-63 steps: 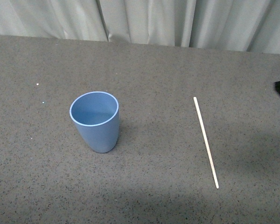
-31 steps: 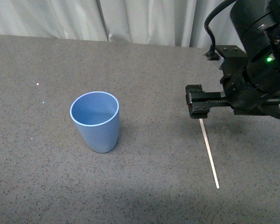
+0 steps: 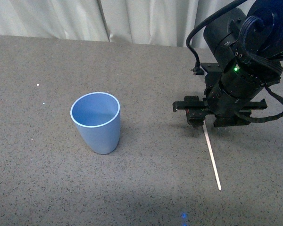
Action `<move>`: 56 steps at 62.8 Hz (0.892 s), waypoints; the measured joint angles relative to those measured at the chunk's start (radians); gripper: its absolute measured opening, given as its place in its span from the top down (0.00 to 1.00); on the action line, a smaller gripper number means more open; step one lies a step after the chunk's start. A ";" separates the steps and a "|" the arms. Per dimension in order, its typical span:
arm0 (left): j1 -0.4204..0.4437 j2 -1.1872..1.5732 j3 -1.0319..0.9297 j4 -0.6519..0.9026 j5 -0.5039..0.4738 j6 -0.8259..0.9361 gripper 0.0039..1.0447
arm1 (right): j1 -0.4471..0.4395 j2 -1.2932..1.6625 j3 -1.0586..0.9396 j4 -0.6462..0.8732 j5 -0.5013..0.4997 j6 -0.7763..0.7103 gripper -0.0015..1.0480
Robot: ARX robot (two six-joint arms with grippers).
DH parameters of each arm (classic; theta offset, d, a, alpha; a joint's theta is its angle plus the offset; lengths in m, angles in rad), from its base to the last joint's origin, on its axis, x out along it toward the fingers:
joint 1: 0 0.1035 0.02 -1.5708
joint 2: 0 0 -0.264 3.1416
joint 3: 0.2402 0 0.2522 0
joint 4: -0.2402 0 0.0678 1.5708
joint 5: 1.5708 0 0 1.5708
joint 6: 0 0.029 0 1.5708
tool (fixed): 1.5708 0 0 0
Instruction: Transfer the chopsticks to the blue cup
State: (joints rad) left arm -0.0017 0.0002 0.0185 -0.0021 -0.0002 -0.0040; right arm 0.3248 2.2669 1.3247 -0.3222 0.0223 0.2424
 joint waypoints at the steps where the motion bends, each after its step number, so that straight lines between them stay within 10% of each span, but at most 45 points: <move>1: 0.000 0.000 0.000 0.000 0.000 0.000 0.06 | 0.000 0.002 0.002 -0.002 0.000 0.000 0.54; 18: 0.000 0.000 0.000 0.000 0.000 0.000 0.06 | 0.002 0.011 0.012 0.012 0.010 0.027 0.99; 56: 0.000 0.000 0.000 0.000 0.000 0.000 0.06 | 0.114 -0.382 -0.285 0.863 -0.164 -0.034 0.99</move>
State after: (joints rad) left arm -0.0017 0.0002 0.0185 -0.0021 -0.0006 -0.0040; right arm 0.4393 1.8847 1.0397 0.5404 -0.1417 0.2081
